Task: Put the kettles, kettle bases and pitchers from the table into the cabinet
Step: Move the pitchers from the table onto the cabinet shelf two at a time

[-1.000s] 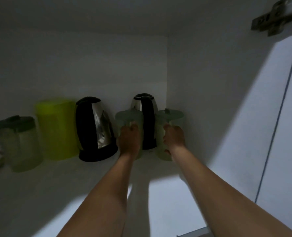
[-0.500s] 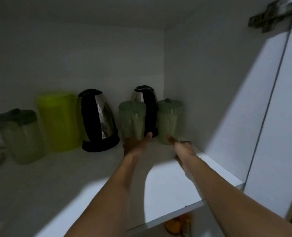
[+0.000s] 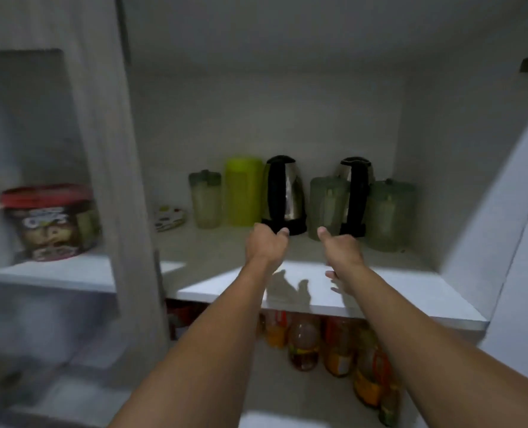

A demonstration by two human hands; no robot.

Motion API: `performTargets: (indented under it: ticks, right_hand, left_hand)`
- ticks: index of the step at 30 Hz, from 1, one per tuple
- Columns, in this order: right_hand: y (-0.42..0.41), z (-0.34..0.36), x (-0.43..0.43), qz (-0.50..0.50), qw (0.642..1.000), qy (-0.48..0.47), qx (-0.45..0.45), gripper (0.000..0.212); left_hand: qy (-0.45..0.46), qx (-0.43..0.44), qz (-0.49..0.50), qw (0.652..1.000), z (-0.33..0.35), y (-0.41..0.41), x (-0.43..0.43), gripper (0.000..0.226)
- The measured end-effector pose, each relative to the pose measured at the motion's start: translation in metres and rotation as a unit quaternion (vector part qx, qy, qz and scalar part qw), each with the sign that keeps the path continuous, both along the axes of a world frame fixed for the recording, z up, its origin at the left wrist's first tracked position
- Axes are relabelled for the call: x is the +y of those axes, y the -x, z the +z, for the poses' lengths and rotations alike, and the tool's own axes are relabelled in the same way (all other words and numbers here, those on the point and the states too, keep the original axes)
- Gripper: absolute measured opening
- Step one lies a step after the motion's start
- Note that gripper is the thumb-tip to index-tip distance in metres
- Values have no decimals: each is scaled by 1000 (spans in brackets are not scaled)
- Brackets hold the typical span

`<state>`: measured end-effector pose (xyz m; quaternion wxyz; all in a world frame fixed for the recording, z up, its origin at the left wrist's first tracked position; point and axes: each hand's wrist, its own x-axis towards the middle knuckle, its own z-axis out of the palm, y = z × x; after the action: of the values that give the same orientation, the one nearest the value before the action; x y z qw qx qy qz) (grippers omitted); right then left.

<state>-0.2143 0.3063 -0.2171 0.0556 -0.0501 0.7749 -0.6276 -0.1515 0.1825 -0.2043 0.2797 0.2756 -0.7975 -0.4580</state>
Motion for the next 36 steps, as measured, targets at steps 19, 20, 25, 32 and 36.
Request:
performTargets:
  ticks: [19,20,25,32,36]
  right_hand:
    - [-599,-46,-173,479,877,-26,29,43]
    - [-639,-54,-174,506,861,-31,23,46]
    - [-793,-101,-186,597,799,-74,3,41]
    - [-878,-142,-248,621,774,-123,35,34]
    - [-891,-171,-311,619,770,-149,31,37]
  left_hand:
    - [-17,-92,425,901,-44,-697,-55,50]
    - [-28,-107,444,889,-49,-739,-55,51]
    - [-73,-149,539,826,-67,-898,-60,45]
    - [-120,-137,543,820,-120,-972,-96,50]
    - [-160,-118,554,808,-150,-987,-149,54]
